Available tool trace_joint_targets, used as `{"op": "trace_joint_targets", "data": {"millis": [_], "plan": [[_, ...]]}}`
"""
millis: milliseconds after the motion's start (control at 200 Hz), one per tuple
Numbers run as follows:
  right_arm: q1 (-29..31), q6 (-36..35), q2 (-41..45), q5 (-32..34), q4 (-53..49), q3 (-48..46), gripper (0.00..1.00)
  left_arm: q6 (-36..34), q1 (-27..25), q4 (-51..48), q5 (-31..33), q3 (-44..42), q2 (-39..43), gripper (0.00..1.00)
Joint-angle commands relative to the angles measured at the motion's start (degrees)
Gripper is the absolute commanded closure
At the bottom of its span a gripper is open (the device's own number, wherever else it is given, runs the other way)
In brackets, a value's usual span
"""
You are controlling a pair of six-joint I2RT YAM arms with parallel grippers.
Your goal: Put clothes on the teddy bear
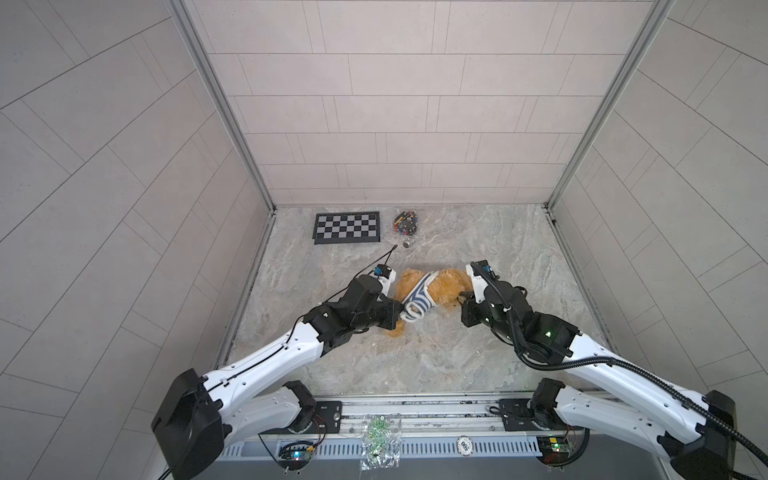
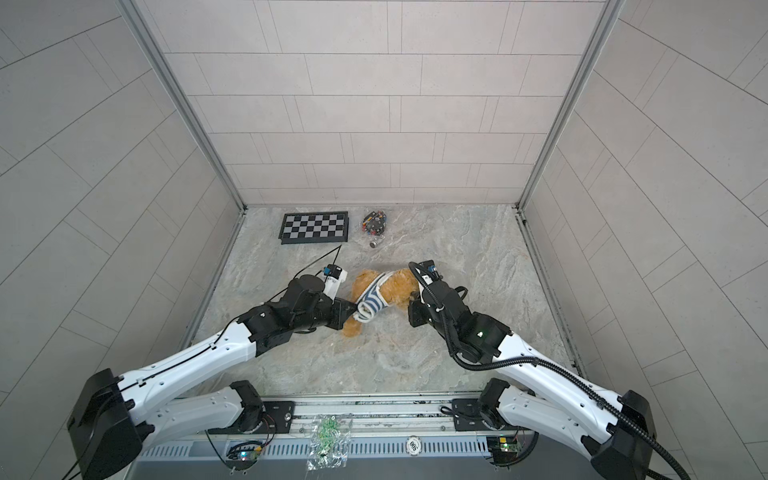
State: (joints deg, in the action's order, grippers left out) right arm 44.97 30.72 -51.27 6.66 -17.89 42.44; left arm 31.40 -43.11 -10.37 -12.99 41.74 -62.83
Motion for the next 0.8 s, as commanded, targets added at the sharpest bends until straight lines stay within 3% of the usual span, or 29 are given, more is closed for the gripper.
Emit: {"op": "trace_joint_targets", "data": {"millis": [0,175,355,531,661,796], "plan": [[-0.3,3.4,1.3,0.3,0.5,2.8,1.00,1.3,0.9,3.8,-1.1,3.1,-1.3,0.92],[-0.7,6.6,-2.1,-2.7,-2.9,5.7,1.00,-0.3,1.9,2.3,0.0,3.8,-1.2,0.89],[-0.8,6.6,-5.8,-8.3,-3.5,10.0,1.00,-1.8,5.3,1.5,0.1,2.4,2.3,0.75],[-2.1,8.3,-6.6,-10.1,-3.1,11.2,1.00,-2.4,8.8,0.8,-1.8,2.2,5.6,0.68],[-2.5,9.4,-6.3,-10.7,-2.4,11.2,1.00,-2.8,9.0,1.3,-4.1,2.3,7.9,0.57],[-2.5,9.7,-6.2,-11.9,-0.7,10.9,1.00,-2.6,9.0,0.3,-5.5,1.8,8.6,0.55]]}}
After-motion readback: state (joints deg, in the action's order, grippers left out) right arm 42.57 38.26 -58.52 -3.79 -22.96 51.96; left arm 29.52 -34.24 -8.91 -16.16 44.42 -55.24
